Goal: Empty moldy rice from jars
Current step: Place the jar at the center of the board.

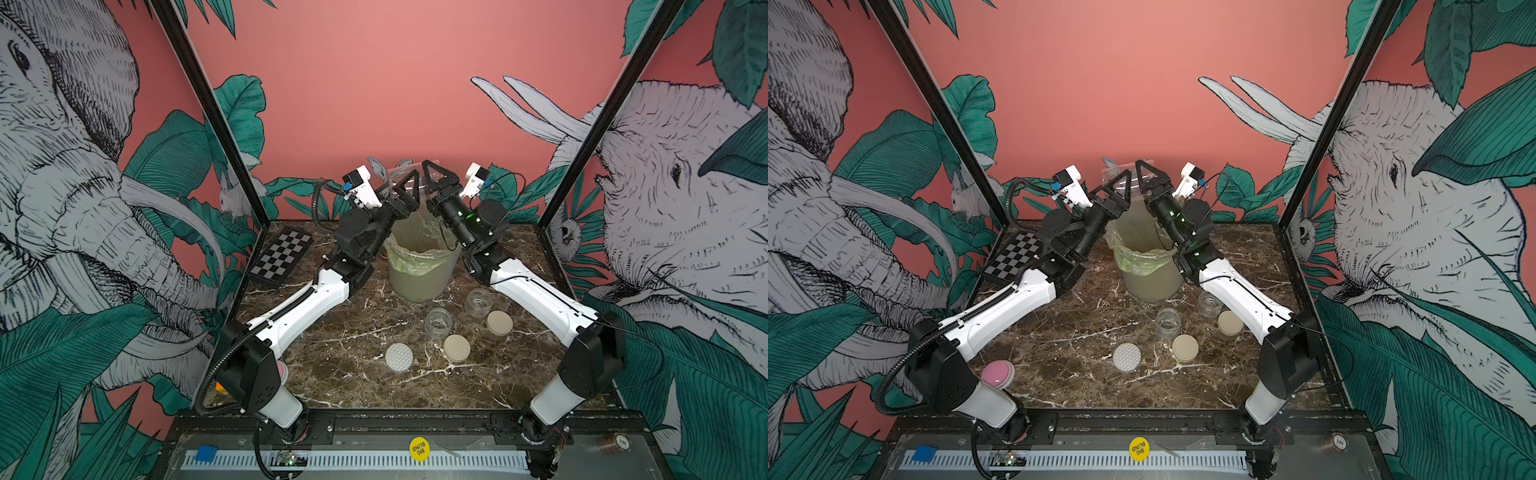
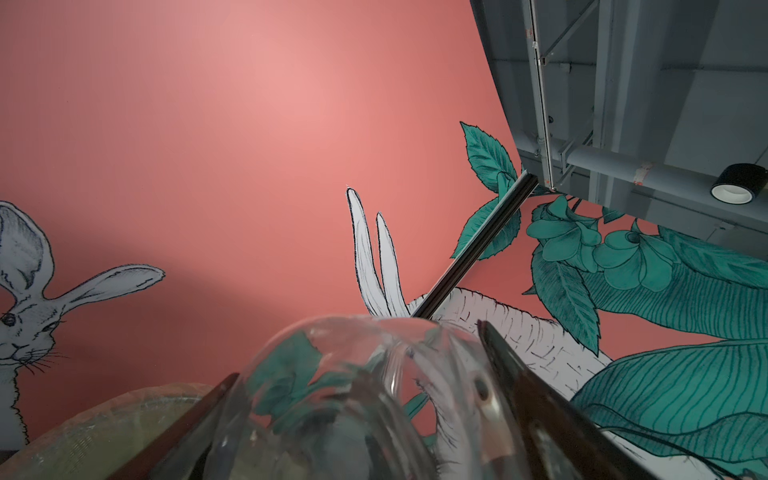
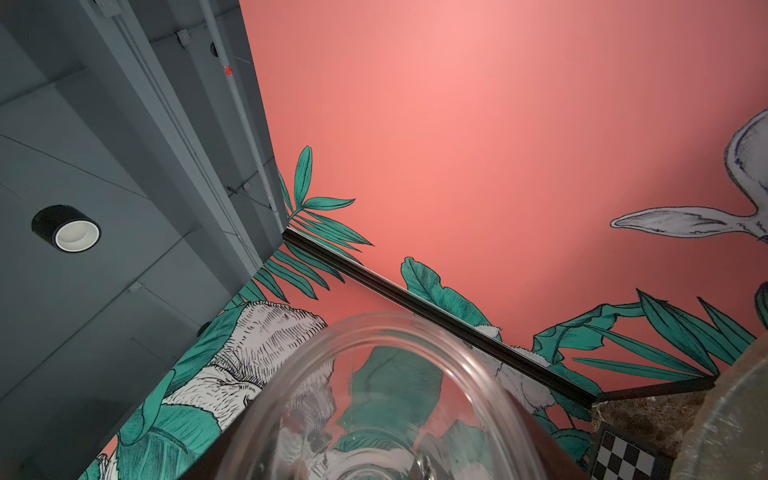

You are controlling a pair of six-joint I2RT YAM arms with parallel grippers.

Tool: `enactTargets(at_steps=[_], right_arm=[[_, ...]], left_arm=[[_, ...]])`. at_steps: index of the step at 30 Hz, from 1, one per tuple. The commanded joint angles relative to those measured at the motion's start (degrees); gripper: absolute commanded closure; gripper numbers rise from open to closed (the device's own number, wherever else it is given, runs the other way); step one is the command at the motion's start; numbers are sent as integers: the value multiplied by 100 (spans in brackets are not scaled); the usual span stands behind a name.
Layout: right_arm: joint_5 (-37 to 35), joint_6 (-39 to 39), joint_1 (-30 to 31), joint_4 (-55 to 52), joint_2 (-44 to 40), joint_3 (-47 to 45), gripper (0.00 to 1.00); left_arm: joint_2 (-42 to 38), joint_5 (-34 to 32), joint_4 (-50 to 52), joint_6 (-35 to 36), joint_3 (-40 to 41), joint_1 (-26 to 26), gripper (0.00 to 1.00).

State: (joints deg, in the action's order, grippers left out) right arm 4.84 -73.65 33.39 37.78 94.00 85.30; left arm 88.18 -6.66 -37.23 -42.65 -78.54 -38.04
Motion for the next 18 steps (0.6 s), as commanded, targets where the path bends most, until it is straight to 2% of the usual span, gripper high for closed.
enactTargets(at_steps=[1, 8, 15, 18], right_arm=[[61, 677, 27, -245, -179, 275, 67], [142, 1266, 10, -786, -474, 549, 67], [366, 1313, -16, -896, -488, 729, 67], [622, 1467, -32, -1310, -438, 979, 68]], left_arm=[[-410, 177, 187, 234, 89, 126, 0], [-838, 268, 804, 620, 161, 456, 1], [-1100, 363, 1160, 878, 330, 756, 0], [-1219, 340, 1439, 1194, 344, 798, 0]])
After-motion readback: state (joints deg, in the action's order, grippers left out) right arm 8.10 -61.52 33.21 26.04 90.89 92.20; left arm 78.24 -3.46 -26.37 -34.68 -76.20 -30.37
